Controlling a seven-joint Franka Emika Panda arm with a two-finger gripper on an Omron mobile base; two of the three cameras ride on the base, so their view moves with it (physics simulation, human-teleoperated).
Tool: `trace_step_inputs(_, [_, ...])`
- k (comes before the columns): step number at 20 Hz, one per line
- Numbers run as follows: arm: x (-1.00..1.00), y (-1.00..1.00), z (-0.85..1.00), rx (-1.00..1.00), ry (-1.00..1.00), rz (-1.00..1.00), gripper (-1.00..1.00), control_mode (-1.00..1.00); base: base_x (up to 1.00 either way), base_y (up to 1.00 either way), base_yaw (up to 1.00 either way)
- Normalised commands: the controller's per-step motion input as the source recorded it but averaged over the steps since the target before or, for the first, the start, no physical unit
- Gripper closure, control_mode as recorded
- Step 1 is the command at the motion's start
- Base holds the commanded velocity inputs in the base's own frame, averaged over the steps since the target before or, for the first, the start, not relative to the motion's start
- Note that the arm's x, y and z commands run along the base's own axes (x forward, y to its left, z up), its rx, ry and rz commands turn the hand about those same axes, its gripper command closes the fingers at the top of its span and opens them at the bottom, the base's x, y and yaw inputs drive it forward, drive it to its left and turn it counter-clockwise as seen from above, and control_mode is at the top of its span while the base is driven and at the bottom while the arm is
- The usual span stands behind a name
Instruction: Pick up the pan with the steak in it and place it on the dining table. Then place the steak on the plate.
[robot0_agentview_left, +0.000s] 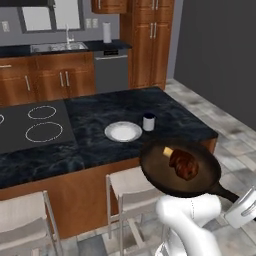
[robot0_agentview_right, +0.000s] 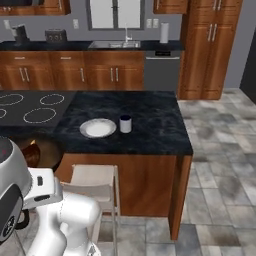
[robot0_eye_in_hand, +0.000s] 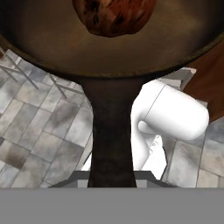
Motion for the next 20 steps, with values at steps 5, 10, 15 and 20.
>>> trace_step_inputs(5, [0.00, 0.00, 0.00, 0.00, 0.00, 0.00, 1.00, 1.00, 0.47, 0.39, -0.09])
trace_step_inputs(10, [0.00, 0.00, 0.00, 0.00, 0.00, 0.00, 1.00, 1.00, 0.31, 0.47, -0.09])
trace_step_inputs(15, [0.00, 0.00, 0.00, 0.00, 0.00, 0.00, 1.00, 1.00, 0.13, 0.24, -0.04])
trace_step_inputs(20, [0.00, 0.00, 0.00, 0.00, 0.00, 0.00, 1.00, 1.00, 0.04, 0.43, -0.03])
